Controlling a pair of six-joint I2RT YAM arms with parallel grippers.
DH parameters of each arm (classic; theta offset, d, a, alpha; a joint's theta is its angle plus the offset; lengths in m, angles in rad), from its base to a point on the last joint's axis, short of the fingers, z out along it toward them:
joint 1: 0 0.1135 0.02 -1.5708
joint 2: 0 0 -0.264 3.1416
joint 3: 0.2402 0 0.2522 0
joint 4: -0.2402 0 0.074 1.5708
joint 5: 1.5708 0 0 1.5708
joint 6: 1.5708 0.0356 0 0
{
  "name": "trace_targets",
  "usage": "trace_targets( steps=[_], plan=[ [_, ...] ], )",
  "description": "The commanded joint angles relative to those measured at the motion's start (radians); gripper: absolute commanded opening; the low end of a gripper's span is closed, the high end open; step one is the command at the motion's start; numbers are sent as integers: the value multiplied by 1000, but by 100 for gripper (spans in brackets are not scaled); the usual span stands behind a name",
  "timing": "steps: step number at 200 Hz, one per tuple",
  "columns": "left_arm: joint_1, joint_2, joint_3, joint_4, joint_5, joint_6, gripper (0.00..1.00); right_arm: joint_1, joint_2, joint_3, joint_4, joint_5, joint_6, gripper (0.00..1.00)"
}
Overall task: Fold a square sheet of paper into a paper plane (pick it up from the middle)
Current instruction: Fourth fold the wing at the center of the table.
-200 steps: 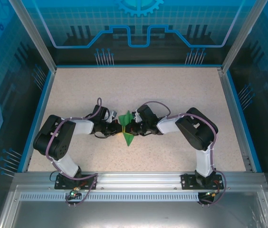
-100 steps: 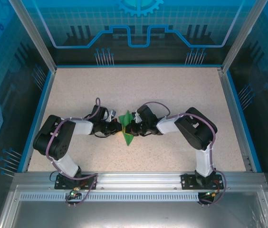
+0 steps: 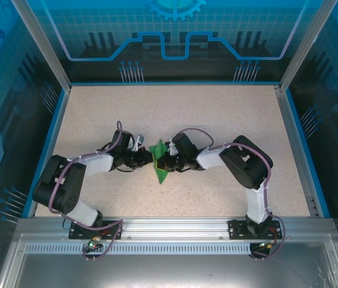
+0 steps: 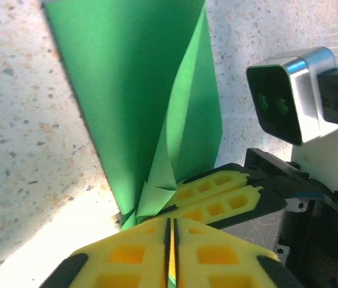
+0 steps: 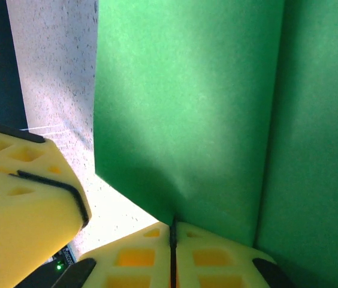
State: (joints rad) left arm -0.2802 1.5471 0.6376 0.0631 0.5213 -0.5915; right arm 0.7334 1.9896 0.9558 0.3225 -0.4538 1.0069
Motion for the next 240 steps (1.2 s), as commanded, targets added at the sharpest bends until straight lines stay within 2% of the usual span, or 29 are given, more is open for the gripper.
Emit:
trace_targets(
  steps=[1, 71, 133, 156, 182, 207, 240],
  plan=[
    [13, 6, 39, -63, -26, 31, 18, 17, 33, 11, -36, 13, -30, 9],
    [13, 43, 60, -23, -15, 18, 33, 25, 25, 7, -47, 40, -67, 11],
    [14, 112, 97, -17, -5, 21, 36, 25, 20, -3, -46, 46, -86, 15],
    [13, 132, 104, -16, 3, 22, 30, 26, 19, -3, -73, 47, -89, 16],
    [13, 142, 107, -37, -7, 32, 15, 26, 18, -3, -74, 47, -90, 17],
    [14, 146, 118, -62, -18, 51, 6, 26, 12, -5, -75, 47, -91, 17],
    [13, 153, 126, -88, -33, 72, 2, 24, -15, -12, -75, 52, -98, 23]
  ],
)
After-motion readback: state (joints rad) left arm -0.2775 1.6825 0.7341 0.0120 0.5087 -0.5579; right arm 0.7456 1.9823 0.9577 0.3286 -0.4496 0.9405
